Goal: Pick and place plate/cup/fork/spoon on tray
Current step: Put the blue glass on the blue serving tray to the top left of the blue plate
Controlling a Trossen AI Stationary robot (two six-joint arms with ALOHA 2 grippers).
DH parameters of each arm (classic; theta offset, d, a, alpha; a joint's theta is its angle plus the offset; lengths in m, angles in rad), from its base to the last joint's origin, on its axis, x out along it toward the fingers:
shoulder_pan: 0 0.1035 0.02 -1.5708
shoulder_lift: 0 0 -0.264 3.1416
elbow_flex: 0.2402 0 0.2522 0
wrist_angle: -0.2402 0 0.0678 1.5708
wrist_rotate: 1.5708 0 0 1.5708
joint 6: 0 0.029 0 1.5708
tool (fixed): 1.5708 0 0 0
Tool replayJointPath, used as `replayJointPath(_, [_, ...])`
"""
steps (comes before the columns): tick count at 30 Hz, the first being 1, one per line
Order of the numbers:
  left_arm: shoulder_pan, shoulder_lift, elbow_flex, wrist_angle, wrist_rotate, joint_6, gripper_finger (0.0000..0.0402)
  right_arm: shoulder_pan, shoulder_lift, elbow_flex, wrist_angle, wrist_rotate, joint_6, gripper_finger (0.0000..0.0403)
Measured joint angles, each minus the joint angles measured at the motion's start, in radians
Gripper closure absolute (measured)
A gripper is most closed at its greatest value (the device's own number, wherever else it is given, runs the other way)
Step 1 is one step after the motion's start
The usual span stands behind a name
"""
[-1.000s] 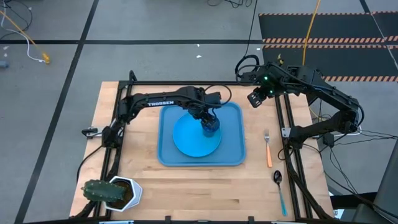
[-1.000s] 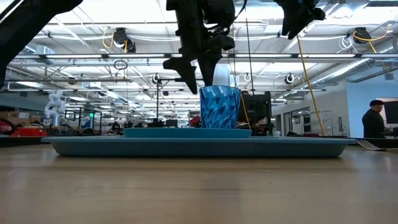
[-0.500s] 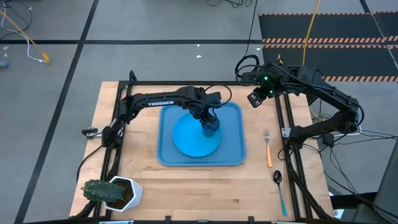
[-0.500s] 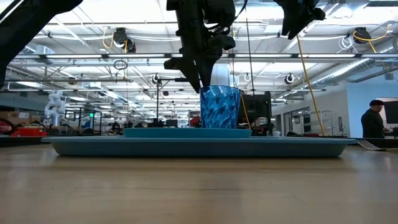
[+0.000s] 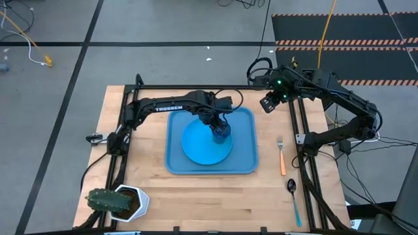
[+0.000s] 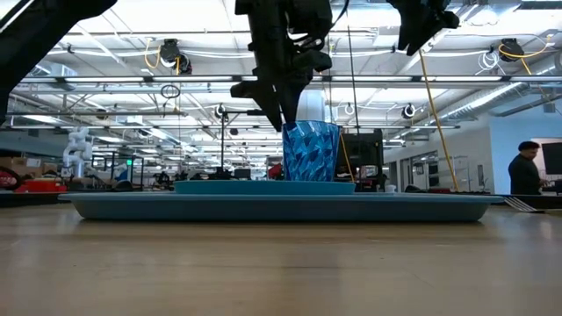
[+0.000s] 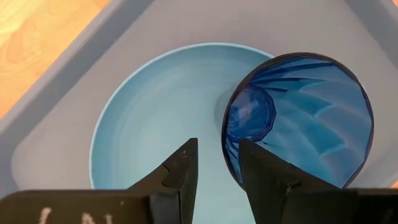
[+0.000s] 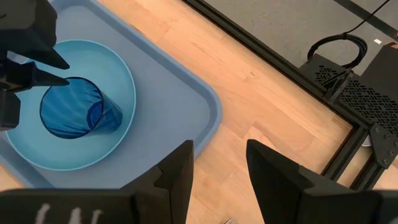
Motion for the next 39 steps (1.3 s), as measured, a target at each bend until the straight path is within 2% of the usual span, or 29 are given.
replayJointPath(3, [-0.004, 0.000, 0.000, 0.000, -0.008, -0.009, 0.0313, 0.000, 0.000, 0.000, 0.000, 0.000, 0.000, 0.0261])
replayJointPath(7, [-0.005, 0.000, 0.000, 0.000, -0.010, -0.010, 0.0378, 0.000, 0.000, 0.000, 0.000, 0.000, -0.002, 0.0261])
replayJointPath(9, [-0.005, 0.000, 0.000, 0.000, -0.009, -0.020, 0.0394, 0.000, 0.000, 0.000, 0.000, 0.000, -0.002, 0.0261])
replayJointPath(18, [-0.001, 0.000, 0.000, -0.011, -0.004, -0.038, 0.0399, 0.000, 0.000, 0.000, -0.001, 0.000, -0.016, 0.0261])
replayJointPath(34, [-0.005, -0.002, 0.000, -0.071, 0.095, -0.035, 0.0400, 0.000, 0.000, 0.000, 0.000, 0.001, -0.034, 0.0261])
replayJointPath(39, [-0.002, -0.002, 0.000, -0.053, 0.120, -0.056, 0.0377, 0.000, 0.000, 0.000, 0.000, 0.001, -0.030, 0.0261])
